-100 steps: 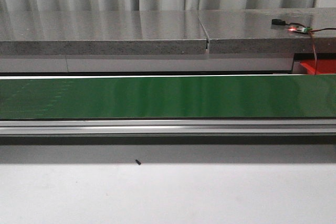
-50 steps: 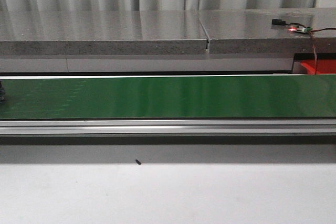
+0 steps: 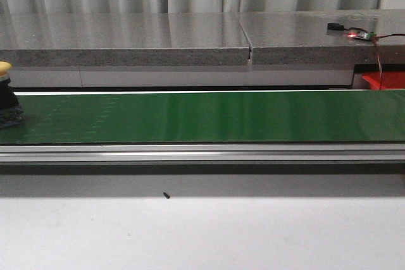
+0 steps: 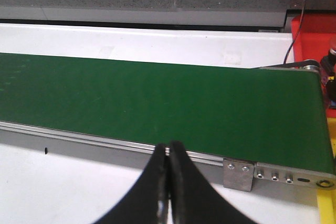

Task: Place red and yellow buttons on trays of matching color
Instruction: 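Grasp a red button with the left gripper and set it on the belt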

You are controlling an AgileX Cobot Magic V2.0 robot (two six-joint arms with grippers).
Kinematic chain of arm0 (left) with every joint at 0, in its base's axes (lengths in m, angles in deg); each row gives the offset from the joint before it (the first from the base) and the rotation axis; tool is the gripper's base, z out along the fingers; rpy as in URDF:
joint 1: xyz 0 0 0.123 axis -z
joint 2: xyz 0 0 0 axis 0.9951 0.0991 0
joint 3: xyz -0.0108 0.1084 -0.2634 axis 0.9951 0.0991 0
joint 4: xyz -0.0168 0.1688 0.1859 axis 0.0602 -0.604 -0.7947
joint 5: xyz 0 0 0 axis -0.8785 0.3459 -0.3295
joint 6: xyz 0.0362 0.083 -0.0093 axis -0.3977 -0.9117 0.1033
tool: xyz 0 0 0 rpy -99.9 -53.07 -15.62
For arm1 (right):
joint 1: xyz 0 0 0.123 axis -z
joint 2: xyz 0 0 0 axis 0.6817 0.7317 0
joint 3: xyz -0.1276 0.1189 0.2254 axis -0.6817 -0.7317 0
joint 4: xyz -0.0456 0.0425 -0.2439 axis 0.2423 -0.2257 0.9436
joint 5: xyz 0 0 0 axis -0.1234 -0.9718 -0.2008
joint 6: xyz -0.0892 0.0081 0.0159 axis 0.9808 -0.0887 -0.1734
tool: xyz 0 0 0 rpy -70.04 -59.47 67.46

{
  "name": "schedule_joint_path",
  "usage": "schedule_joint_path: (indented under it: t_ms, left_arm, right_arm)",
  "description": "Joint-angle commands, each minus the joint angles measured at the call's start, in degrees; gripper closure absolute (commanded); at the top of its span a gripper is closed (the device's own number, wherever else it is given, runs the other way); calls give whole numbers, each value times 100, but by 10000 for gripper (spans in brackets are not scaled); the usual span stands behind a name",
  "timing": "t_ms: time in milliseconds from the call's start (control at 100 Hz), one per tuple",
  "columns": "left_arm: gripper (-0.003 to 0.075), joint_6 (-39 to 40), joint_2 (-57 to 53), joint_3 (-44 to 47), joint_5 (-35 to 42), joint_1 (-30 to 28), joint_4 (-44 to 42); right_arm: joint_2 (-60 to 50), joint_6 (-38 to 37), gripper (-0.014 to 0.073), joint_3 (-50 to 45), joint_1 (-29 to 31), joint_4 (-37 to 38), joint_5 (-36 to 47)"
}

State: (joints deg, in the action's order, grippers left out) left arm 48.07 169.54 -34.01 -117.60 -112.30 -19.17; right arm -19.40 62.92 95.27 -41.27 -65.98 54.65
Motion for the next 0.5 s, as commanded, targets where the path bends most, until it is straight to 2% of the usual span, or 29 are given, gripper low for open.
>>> schedule_joint_path:
  t_ms: [0,220,490]
  left_arm:
    - [468,-10,-286,-108,180,266,147]
    - [468,-10,-286,-60,221,726,9]
    - [468,-10,-112,79,17,807,-191]
  right_arm:
    - [17,55,662,148,-3,-160,342]
    - [17,55,662,148,-3,-160,342]
    - [17,55,662,148,-3,-166,300]
